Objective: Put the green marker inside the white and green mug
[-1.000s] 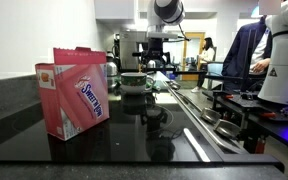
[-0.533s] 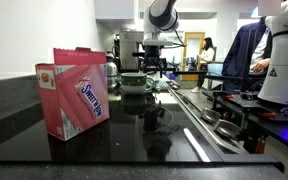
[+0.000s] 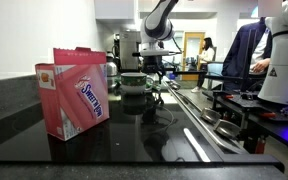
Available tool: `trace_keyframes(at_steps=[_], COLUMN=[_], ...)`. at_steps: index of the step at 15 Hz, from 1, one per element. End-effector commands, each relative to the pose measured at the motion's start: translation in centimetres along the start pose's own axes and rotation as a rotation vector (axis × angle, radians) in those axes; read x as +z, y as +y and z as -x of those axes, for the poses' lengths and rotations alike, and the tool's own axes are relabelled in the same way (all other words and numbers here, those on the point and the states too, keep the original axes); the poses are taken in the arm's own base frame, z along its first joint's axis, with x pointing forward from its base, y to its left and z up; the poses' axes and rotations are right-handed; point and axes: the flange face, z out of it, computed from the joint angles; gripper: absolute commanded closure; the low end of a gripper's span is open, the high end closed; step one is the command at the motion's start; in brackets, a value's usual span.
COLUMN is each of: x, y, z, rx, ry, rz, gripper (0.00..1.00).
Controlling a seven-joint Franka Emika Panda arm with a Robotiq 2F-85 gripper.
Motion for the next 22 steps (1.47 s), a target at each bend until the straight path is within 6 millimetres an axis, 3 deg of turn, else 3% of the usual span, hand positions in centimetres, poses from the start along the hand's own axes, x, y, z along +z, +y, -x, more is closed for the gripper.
trace_keyframes(at_steps=[1,3,4,5,7,15,17,22], x=[0.8,1.1,1.4,1.6,1.8,1.3,1.0,-1.6], y=[-1.2,-1.9,-2.1,-2.2,-2.4,-2.2,-2.3,-1.7], z=[-0.2,-0.1,-0.1,-0.2,-0.3,-0.4,-0.2,-0.2], rx=[-0.06,-0.099,-0.115,-0.126,-0.159,-0.174,-0.176,-0.173], ry=[0.0,0.006,0.005,0.003,0.004,0.004,0.009,0.086], rz=[-0.004,-0.019,-0.026,-0.027,-0.033,-0.046,-0.052,-0.048], gripper=[0.0,0.04,0.1,0.28,0.39,0.98,0.94,0.94])
